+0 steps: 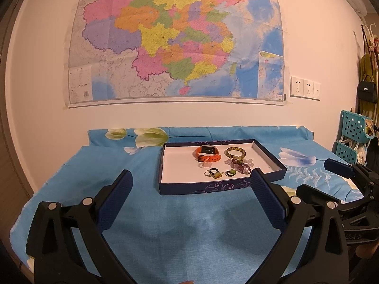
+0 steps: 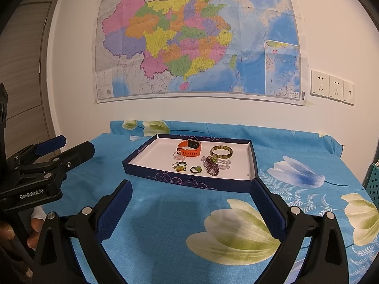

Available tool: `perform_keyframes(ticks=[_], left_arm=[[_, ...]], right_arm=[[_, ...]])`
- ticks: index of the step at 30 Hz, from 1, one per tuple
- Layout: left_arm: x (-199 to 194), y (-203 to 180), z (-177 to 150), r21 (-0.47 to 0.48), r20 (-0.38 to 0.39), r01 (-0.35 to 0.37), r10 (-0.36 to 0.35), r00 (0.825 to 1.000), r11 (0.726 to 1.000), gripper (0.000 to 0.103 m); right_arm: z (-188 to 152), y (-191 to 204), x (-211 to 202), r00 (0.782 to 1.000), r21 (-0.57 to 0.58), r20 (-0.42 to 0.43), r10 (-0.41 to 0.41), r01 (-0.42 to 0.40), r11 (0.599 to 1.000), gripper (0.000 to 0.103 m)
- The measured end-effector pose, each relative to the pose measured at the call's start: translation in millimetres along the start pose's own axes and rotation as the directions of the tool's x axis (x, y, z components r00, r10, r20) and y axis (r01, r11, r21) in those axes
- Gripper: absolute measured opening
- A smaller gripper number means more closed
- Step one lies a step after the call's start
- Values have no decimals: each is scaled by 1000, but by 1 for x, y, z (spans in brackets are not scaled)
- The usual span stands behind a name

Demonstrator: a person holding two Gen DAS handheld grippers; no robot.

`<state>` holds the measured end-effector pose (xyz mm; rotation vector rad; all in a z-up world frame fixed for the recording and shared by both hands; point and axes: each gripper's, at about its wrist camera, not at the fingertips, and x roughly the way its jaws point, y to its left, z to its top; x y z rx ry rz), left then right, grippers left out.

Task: Organize jewelry

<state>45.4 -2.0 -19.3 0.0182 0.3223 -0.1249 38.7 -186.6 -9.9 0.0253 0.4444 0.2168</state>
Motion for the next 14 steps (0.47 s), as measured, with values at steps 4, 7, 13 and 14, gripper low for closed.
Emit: perform_keyframes(ticks=[4,7,13,14], left_arm=[[2,0,-1,1,2,0,0,1000,1000,98],[5,0,-1,1,-16,4,-4,1000,1000,98],[24,4,-6,-21,-92,24,-26,995,1000,98],[29,6,-8,-27,-110,29,-32,993,999,98]], right_arm=[[-1,0,2,1000,0,-2,4,-4,1000,96],[-1,1,3,1000,-3,-6,6,-6,1000,96],[-3,-14,17,997,-22,-73,-3,1,1000,96],[-4,-21,21,995,-15,-95,-7,5,1000,96]])
